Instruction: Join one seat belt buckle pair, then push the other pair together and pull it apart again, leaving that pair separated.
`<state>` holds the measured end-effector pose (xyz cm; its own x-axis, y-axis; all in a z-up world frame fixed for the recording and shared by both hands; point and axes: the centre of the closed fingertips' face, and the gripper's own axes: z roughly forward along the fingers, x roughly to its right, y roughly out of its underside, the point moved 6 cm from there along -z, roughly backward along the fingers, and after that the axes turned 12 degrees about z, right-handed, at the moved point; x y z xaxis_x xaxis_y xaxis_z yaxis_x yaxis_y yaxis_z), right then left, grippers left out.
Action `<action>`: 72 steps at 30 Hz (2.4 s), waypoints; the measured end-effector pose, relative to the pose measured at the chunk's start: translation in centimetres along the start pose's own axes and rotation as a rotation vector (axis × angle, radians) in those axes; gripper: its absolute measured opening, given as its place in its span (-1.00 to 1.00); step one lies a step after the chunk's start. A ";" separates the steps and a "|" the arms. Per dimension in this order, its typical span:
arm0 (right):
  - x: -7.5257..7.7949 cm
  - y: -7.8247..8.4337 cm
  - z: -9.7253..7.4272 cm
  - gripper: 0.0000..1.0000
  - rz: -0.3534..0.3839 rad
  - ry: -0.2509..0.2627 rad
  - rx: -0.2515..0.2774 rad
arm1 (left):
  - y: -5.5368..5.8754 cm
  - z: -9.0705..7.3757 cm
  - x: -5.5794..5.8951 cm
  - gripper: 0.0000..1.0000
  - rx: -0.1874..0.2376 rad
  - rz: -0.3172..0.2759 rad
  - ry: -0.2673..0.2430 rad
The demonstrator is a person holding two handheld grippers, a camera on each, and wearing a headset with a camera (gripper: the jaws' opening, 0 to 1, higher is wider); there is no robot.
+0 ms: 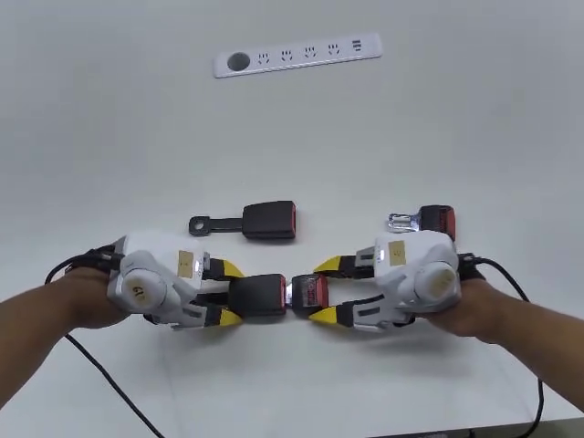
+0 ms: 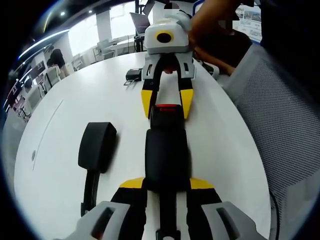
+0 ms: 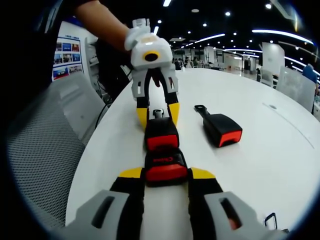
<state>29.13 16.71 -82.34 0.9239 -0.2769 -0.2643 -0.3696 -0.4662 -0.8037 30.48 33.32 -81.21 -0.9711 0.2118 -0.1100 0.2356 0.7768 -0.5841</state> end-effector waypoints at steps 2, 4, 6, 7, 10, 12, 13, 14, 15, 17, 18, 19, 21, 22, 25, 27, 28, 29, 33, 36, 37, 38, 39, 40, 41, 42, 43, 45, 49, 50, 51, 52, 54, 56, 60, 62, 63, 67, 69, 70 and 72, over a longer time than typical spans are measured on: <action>0.0 0.0 0.0 -0.32 -0.002 0.000 0.000 | 0.0 0.0 0.0 -0.38 0.000 0.001 0.000; 0.0 0.0 -0.1 -0.32 -0.001 0.001 0.001 | 0.0 0.0 0.0 -0.38 0.001 0.001 0.001; 0.0 0.0 -0.1 -0.32 0.001 0.001 0.002 | -0.1 0.0 0.0 -0.38 0.000 0.002 0.002; 0.0 0.0 -0.1 -0.32 -0.001 0.001 0.003 | -0.1 0.0 0.0 -0.38 0.000 0.003 0.003; 0.0 0.0 -0.1 -0.32 -0.001 0.001 0.004 | -0.1 0.0 0.0 -0.39 -0.001 0.002 0.004; 0.0 0.0 -0.1 -0.32 -0.003 0.001 0.005 | 0.0 0.0 0.0 -0.39 0.000 0.003 0.004; 0.0 0.0 -0.1 -0.32 -0.004 0.001 0.005 | 0.0 0.0 0.0 -0.39 0.000 0.002 0.004; 0.0 0.1 -0.1 -0.32 -0.004 0.001 0.006 | 0.0 0.0 -0.1 -0.39 0.000 0.003 0.004; 0.0 0.1 -0.1 -0.33 -0.003 0.000 0.007 | 0.0 0.0 0.0 -0.39 0.000 0.004 0.005; 0.0 0.1 -0.1 -0.33 -0.002 -0.001 0.009 | 0.0 0.0 -0.1 -0.39 0.002 0.004 0.006; 0.0 0.1 -0.1 -0.33 -0.003 -0.002 0.011 | 0.0 0.0 -0.1 -0.39 0.003 0.005 0.006; 0.1 0.1 -0.1 -0.33 -0.002 -0.003 0.012 | 0.0 0.0 -0.1 -0.39 0.003 0.006 0.006; 0.1 0.2 -0.1 -0.33 -0.002 -0.004 0.014 | 0.0 0.0 -0.1 -0.39 0.004 0.004 0.007; 0.1 0.2 -0.1 -0.33 -0.002 -0.004 0.015 | 0.0 0.0 -0.1 -0.39 0.005 0.005 0.007; 0.1 0.2 -0.2 -0.33 -0.001 -0.006 0.017 | 0.0 0.0 -0.1 -0.40 0.005 0.004 0.008; 0.1 0.2 -0.2 -0.33 -0.001 -0.006 0.017 | 0.0 0.0 -0.1 -0.40 0.005 0.004 0.008; 0.1 0.2 -0.2 -0.33 -0.001 -0.007 0.018 | 0.0 0.0 -0.1 -0.40 0.006 0.004 0.008; 0.1 0.2 -0.2 -0.33 -0.001 -0.006 0.019 | 0.0 0.0 -0.1 -0.40 0.006 0.004 0.009; 0.1 0.2 -0.2 -0.33 0.001 -0.006 0.021 | 0.1 0.0 -0.1 -0.40 0.007 0.001 0.009; 0.1 0.2 -0.2 -0.33 0.000 -0.008 0.021 | 0.1 0.0 -0.1 -0.40 0.007 0.003 0.010; 0.1 0.2 -0.2 -0.33 0.002 -0.009 0.021 | 0.1 0.0 -0.1 -0.40 0.007 0.006 0.009; 0.1 0.2 -0.2 -0.33 0.002 -0.009 0.021 | 0.1 -0.1 -0.1 -0.40 0.008 0.004 0.008; 0.1 0.2 -0.2 -0.33 0.002 -0.008 0.021 | 0.1 -0.1 0.0 -0.40 0.009 0.005 0.008; 0.1 0.2 -0.2 -0.33 0.003 -0.008 0.022 | 0.1 -0.1 -0.1 -0.40 0.009 0.005 0.009; 0.1 0.2 -0.2 -0.33 0.004 -0.007 0.022 | 0.1 -0.1 -0.1 -0.40 0.009 0.005 0.009; 0.1 0.2 -0.2 -0.33 0.004 -0.007 0.022 | 0.1 -0.1 -0.1 -0.40 0.008 0.005 0.010; 0.1 0.2 -0.2 -0.33 0.004 -0.007 0.022 | 0.1 -0.1 -0.1 -0.40 0.008 0.006 0.010; 0.1 0.2 -0.2 -0.33 0.004 -0.008 0.022 | 0.1 -0.1 -0.1 -0.40 0.008 0.008 0.009; 0.2 0.2 -0.2 -0.33 0.005 -0.006 0.023 | 0.2 0.0 -0.1 -0.40 0.009 0.009 0.010; 0.2 0.2 -0.2 -0.33 0.007 -0.007 0.023 | 0.2 0.0 -0.1 -0.40 0.009 0.009 0.010; 0.2 0.2 -0.2 -0.33 0.007 -0.006 0.024 | 0.2 0.0 -0.1 -0.40 0.010 0.009 0.011; 0.2 0.2 -0.2 -0.33 0.007 -0.006 0.024 | 0.2 0.0 -0.1 -0.40 0.010 0.012 0.011; 0.2 0.2 -0.1 -0.33 0.010 -0.006 0.025 | 0.2 0.0 -0.1 -0.40 0.012 0.011 0.009; 0.2 0.2 -0.2 -0.33 0.010 -0.004 0.025 | 0.2 0.0 -0.2 -0.40 0.014 0.011 0.009; 0.2 0.2 -0.1 -0.33 0.011 -0.004 0.026 | 0.2 0.0 -0.2 -0.40 0.015 0.011 0.010; 0.2 0.3 -0.1 -0.33 0.015 -0.005 0.027 | 0.1 0.0 -0.1 -0.40 0.016 0.009 0.008; 0.2 0.3 -0.1 -0.33 0.012 -0.004 0.026 | 0.1 0.0 -0.1 -0.40 0.016 0.008 0.008; 0.1 0.2 0.0 -0.32 0.001 0.001 0.011 | 0.0 0.1 -0.2 -0.38 0.009 0.007 0.013; 0.1 0.2 0.0 -0.30 0.008 0.001 0.007 | 0.0 0.1 -0.2 -0.37 0.010 -0.007 0.013; 0.1 0.1 0.0 -0.30 0.002 0.002 0.003 | -0.1 0.1 -0.2 -0.37 0.008 -0.017 0.010; 0.0 -0.1 0.1 -0.28 -0.031 0.014 -0.022 | -0.1 0.1 -0.1 -0.36 0.010 -0.036 0.004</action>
<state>29.14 16.82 -82.33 0.9335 -0.2734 -0.2320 -0.3431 -0.4931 -0.7995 30.54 33.18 -81.27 -0.9787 0.1865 -0.0858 0.2004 0.7778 -0.5957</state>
